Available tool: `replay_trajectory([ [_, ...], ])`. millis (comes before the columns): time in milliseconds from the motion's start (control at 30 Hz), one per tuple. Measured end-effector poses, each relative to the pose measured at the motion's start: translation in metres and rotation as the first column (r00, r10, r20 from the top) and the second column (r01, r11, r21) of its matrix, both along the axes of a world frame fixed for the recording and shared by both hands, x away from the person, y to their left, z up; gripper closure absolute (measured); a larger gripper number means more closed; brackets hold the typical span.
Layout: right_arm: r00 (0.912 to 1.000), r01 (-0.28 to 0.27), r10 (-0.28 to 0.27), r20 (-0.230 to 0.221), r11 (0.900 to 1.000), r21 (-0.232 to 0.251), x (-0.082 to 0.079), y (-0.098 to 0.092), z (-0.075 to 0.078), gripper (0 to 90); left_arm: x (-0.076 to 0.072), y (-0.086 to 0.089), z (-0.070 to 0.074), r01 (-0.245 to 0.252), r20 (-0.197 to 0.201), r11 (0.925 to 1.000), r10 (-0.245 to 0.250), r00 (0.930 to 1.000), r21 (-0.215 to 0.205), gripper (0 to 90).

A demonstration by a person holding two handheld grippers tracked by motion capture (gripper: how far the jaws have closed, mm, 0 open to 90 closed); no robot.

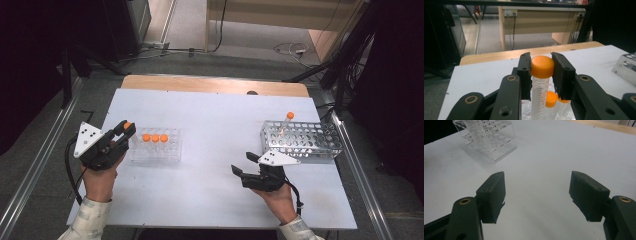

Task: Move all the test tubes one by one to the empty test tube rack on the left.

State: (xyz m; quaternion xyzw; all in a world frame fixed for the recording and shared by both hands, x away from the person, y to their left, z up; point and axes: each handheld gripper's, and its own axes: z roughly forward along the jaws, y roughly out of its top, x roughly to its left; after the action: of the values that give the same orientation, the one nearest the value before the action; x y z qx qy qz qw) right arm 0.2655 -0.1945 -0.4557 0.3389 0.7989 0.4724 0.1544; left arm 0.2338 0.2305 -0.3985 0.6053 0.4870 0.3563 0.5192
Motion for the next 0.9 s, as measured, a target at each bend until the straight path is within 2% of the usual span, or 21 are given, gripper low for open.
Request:
replay_trajectory([
  [167,1.0000,0.003,-0.003,-0.006,1.000,0.000,0.000,0.000,0.000,27.8,0.007,-0.001,-0.004,-0.019,0.008,0.9997,0.019,0.9998,0.012,70.1],
  [400,1.0000,0.007,-0.007,-0.005,1.000,0.002,0.000,-0.001,0.000,27.9,0.014,-0.002,-0.014,-0.020,-0.013,0.9996,0.021,0.9997,0.020,70.1],
  [667,1.0000,0.005,-0.005,-0.006,1.000,0.000,-0.001,0.000,0.000,28.0,0.015,-0.005,-0.026,-0.013,-0.044,0.9988,0.015,0.9989,0.047,69.9],
  [900,1.0000,0.005,-0.005,-0.007,1.000,0.000,0.000,-0.001,0.000,27.9,0.014,-0.006,-0.031,-0.008,-0.055,0.9987,0.011,0.9984,0.050,69.4],
])
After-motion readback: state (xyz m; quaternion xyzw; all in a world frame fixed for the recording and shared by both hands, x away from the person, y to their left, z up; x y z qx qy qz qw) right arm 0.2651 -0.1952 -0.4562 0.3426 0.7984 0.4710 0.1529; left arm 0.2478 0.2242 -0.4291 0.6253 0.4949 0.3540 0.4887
